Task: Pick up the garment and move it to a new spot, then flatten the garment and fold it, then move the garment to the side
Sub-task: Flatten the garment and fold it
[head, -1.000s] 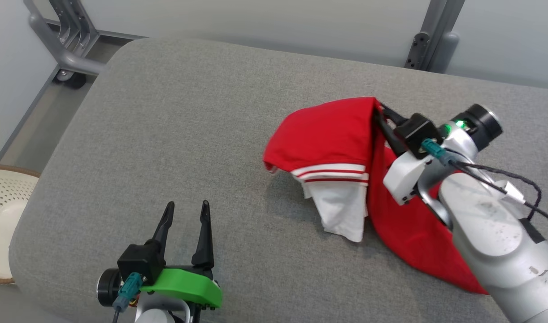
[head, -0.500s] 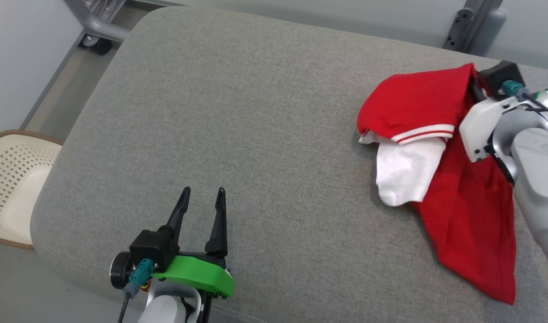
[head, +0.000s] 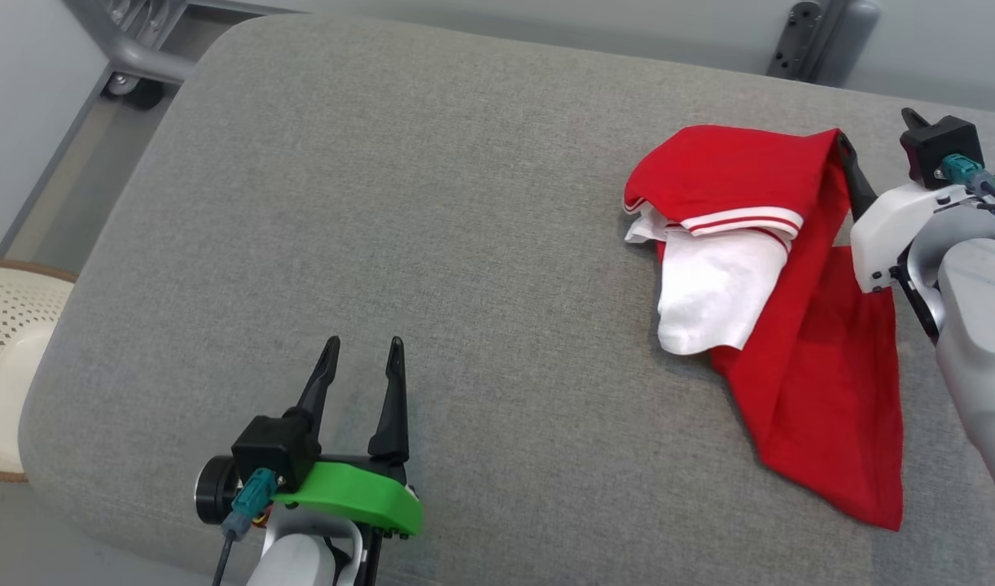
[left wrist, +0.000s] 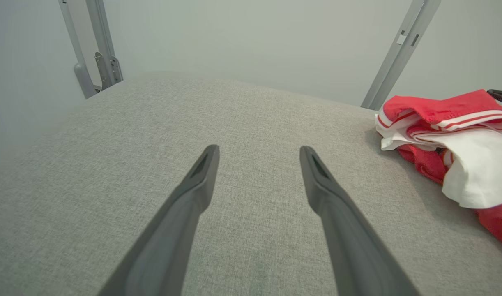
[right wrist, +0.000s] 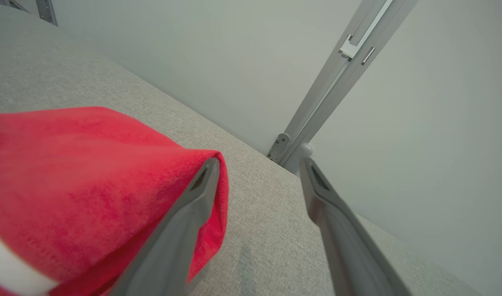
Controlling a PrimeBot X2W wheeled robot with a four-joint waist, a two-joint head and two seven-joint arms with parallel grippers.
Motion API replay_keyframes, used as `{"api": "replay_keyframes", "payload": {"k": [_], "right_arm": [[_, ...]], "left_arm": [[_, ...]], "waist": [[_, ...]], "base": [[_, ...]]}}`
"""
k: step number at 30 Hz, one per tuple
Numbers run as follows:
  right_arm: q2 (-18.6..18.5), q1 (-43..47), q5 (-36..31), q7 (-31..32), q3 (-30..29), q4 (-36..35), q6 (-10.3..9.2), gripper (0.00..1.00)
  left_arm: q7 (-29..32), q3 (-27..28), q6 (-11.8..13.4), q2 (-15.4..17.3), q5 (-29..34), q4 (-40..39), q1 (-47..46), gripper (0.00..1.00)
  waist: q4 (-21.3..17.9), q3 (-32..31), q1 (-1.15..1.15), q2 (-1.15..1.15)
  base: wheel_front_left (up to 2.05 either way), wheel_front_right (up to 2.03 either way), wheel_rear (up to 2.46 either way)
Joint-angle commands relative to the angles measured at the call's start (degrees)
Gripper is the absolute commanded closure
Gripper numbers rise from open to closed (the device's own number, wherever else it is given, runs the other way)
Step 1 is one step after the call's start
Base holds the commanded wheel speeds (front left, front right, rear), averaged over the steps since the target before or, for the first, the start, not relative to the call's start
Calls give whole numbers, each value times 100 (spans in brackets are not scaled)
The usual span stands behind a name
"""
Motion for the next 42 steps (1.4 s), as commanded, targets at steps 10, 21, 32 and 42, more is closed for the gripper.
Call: {"api": "replay_keyframes", "payload": {"k": [10,21,32,42], "right_arm": [[385,1091,331,-136,941,-1487,-7,0],[100,859,-13,266,1887,-1154,-8,0],[173,0,-50,395,2166,-757,-8,100],[501,-1433,182,741,2229,-203,-8,100]], "left_arm": [[0,45,-46,9,114,47,65,0],[-1,-65,-44,9,32,57,42,0],[-1,-198,9,9,-124,29,104,0],[-1,-567,60,9,-376,-47,-41,0]], "waist": [[-377,-230,0,0],[-53,-156,0,0],[318,-158,0,0],[915,67,0,0]], "base": [[0,0,0],[0,0,0],[0,0,0],[0,0,0]]}}
